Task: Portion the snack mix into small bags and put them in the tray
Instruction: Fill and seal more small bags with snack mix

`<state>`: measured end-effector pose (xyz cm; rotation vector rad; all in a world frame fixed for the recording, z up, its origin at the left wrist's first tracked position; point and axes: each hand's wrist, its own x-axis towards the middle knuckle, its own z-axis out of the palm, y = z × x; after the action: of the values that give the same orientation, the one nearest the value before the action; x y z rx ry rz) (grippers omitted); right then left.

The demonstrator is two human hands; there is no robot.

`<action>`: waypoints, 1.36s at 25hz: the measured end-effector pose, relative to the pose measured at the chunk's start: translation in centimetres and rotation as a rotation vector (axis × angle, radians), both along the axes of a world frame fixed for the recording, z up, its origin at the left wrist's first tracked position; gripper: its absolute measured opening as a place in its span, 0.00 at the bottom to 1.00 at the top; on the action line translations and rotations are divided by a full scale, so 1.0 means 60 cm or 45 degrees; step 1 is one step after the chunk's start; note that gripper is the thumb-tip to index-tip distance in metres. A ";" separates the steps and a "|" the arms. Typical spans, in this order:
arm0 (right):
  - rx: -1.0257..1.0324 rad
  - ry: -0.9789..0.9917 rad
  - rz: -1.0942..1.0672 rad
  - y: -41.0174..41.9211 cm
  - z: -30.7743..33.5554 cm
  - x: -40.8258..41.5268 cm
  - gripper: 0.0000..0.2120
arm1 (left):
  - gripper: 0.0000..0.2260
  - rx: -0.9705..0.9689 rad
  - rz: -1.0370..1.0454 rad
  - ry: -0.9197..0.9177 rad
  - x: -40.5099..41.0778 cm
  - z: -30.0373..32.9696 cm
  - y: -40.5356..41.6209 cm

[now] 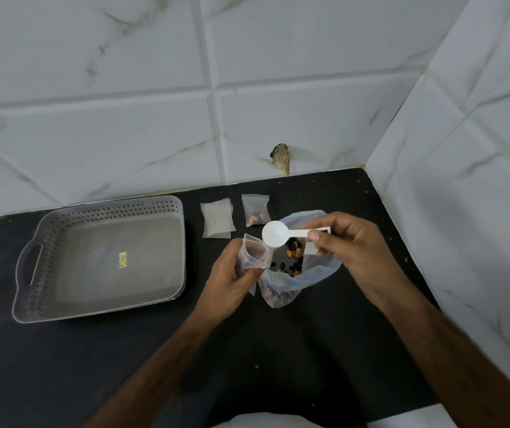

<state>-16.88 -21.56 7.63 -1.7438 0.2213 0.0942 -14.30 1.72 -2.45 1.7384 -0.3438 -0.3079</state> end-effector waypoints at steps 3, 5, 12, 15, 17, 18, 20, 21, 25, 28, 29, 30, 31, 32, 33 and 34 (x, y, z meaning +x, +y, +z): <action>0.098 0.180 -0.131 -0.034 -0.028 0.014 0.08 | 0.12 0.057 -0.067 -0.002 0.001 -0.003 0.003; -0.073 0.296 -0.166 -0.053 -0.053 0.026 0.08 | 0.10 0.095 -0.141 -0.028 -0.001 -0.005 0.003; -1.126 0.715 0.325 0.012 -0.109 0.118 0.16 | 0.13 0.260 -0.292 -0.076 -0.009 -0.013 -0.006; -1.199 1.013 0.490 0.004 -0.142 0.131 0.23 | 0.13 0.202 -0.281 -0.042 -0.007 -0.010 -0.007; -1.322 1.111 0.633 0.010 -0.163 0.151 0.23 | 0.14 0.171 -0.299 -0.018 -0.006 -0.009 -0.004; -1.393 1.105 0.625 0.013 -0.174 0.160 0.24 | 0.14 0.159 -0.303 -0.007 -0.006 -0.009 -0.004; -1.507 1.185 0.495 0.028 -0.172 0.170 0.22 | 0.13 0.148 -0.299 -0.003 -0.006 -0.010 -0.003; -1.516 1.163 0.534 0.032 -0.165 0.162 0.19 | 0.12 0.148 -0.292 -0.006 -0.006 -0.011 -0.003; -1.635 0.771 0.718 0.025 -0.168 0.145 0.13 | 0.06 0.160 -0.287 -0.025 -0.003 -0.020 -0.005; -1.485 1.111 0.676 0.029 -0.161 0.161 0.17 | 0.07 0.178 -0.304 -0.023 -0.003 -0.025 -0.003; -1.486 1.064 0.651 0.028 -0.163 0.168 0.17 | 0.08 0.181 -0.297 -0.015 -0.004 -0.026 -0.002; -1.486 1.065 0.687 0.025 -0.165 0.170 0.18 | 0.08 0.182 -0.286 -0.011 -0.004 -0.026 -0.003; -1.453 1.106 0.662 0.022 -0.162 0.165 0.20 | 0.08 0.180 -0.280 -0.017 -0.004 -0.026 -0.005; -1.448 1.069 0.661 0.014 -0.172 0.164 0.21 | 0.08 0.177 -0.279 -0.033 -0.005 -0.026 -0.007; -1.458 1.006 0.648 0.012 -0.174 0.158 0.20 | 0.09 0.176 -0.278 -0.055 -0.006 -0.027 -0.009; -1.455 0.869 0.635 0.011 -0.181 0.155 0.19 | 0.09 0.182 -0.277 -0.073 -0.008 -0.029 -0.009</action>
<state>-7.58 -20.88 -3.24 -2.8213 0.3668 1.1177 -14.77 1.16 -4.16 1.8553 -0.5660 -0.4494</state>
